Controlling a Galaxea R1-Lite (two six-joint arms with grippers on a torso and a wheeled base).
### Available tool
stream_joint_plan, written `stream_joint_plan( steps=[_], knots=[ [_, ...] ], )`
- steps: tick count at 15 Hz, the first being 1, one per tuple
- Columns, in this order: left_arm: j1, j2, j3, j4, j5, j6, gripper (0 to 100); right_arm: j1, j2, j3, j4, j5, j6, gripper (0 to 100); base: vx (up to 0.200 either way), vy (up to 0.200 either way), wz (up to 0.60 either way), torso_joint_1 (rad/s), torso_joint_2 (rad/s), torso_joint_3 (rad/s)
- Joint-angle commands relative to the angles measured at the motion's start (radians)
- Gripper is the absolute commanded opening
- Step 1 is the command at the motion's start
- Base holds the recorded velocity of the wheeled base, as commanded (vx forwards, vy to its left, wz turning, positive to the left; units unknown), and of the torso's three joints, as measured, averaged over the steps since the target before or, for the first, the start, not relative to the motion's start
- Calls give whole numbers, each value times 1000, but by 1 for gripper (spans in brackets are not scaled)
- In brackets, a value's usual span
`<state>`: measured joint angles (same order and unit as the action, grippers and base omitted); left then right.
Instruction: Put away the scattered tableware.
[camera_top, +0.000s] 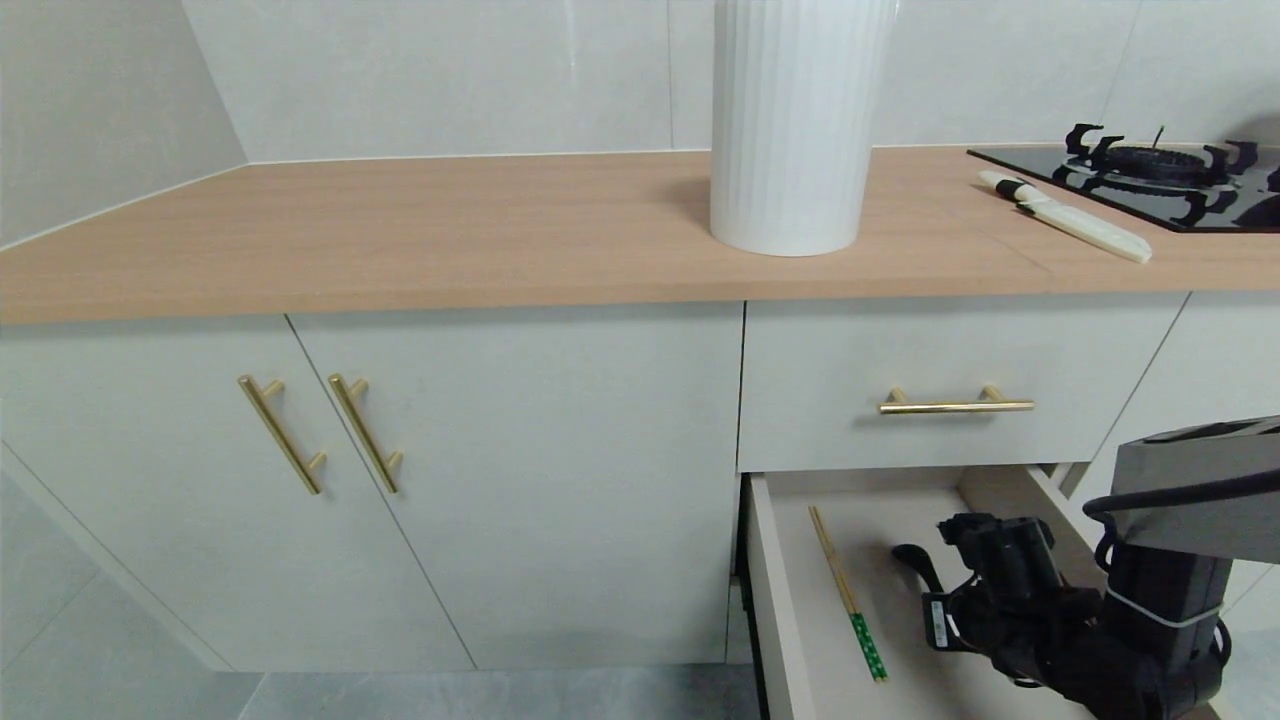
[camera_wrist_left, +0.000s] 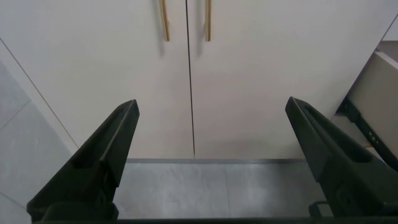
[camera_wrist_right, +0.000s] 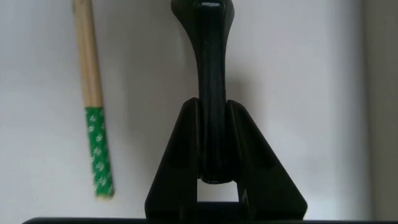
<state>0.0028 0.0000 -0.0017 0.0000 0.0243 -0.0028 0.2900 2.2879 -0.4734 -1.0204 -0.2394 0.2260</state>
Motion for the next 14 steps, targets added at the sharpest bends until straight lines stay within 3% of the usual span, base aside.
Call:
stream_joint_plan(
  steps=[1,8,9,14],
  knots=[
    [2,2,0,0,0,0,100,-3,35,-8,-1,0,0,0,0,0,0,0,0,0],
    [0,2,0,0,0,0,100,-12,35,-11,-6,-1,0,0,0,0,0,0,0,0],
    [0,2,0,0,0,0,100,-12,35,-11,-6,-1,0,100,0,0,0,0,0,0],
    [0,2,0,0,0,0,100,-12,16,-8,-7,0,0,100,0,0,0,0,0,0]
  ],
)
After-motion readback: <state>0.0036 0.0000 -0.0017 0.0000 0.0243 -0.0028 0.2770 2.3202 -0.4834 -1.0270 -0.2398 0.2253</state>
